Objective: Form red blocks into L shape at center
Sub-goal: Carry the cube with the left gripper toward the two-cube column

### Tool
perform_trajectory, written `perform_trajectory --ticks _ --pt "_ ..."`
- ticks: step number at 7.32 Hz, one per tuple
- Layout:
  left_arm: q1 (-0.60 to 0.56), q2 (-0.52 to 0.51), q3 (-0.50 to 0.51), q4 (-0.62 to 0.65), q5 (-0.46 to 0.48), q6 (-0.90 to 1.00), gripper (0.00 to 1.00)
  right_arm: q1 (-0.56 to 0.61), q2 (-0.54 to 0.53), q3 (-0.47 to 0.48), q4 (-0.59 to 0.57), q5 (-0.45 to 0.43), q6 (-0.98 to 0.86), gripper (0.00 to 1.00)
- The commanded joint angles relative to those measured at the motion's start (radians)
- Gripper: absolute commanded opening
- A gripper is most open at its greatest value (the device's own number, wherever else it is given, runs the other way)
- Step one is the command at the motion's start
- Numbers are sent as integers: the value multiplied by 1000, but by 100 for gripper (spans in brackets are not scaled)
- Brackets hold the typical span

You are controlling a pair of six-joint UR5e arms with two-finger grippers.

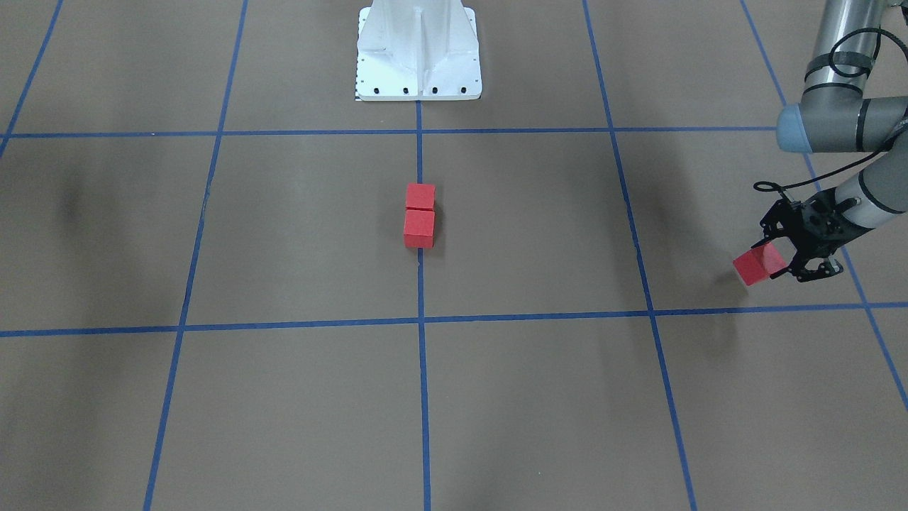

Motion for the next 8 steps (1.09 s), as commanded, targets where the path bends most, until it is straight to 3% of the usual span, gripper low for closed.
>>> perform_trajectory --ticks 1,2,3,4,6,8 --pt "1 -44 -111 5 94 -117 20 0 -1 0 0 0 0 100" --pt "38 -76 -111 18 100 -128 22 0 -1 0 0 0 0 100" --pt "106 -113 -111 34 102 -122 0 0 -1 0 0 0 0 100" --pt "131 -168 -122 35 93 -156 0 0 0 0 0 0 0 100" --pt "171 -162 -199 36 104 -369 0 0 0 0 0 0 0 100" --pt "257 -214 -197 129 100 -368 0 0 0 0 0 0 0 100"
